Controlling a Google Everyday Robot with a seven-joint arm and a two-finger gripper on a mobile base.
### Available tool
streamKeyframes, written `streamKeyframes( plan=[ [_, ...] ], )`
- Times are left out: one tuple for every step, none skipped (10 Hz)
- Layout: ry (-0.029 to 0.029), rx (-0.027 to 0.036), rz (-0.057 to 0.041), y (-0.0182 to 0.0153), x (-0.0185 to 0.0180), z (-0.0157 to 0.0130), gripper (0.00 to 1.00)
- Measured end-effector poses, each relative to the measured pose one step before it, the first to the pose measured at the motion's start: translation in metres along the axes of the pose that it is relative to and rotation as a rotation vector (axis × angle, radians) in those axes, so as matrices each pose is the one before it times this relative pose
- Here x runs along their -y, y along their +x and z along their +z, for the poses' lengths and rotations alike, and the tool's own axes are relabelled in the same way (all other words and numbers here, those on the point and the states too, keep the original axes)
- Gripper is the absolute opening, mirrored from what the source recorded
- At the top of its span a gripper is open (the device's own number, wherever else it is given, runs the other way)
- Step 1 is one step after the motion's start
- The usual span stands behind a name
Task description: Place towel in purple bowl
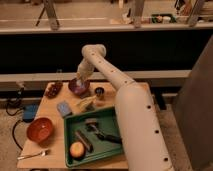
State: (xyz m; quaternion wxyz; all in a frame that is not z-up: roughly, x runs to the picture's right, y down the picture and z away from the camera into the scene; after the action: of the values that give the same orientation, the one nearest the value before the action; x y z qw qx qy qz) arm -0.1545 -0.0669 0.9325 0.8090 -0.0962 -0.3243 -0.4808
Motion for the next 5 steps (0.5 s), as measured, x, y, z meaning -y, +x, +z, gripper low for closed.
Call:
streamKeyframes(
  plan=[
    [0.00308,0.00148,-0.00152,-0.00006,0.00202,0.00096,0.00],
    [0.00208,0.00132,-0.00102,-0.00011,0.00128,0.00136,0.00],
    [0.00207,0.00058,-0.00103,0.00009,0.00136,0.00086,0.00],
    [0.00240,0.00203,-0.00198,-0.00039,0.00160,0.00117,0.00],
    [0.00238,0.00257,-0.00224,-0.00107,0.00267,0.00160,0.00]
  ],
)
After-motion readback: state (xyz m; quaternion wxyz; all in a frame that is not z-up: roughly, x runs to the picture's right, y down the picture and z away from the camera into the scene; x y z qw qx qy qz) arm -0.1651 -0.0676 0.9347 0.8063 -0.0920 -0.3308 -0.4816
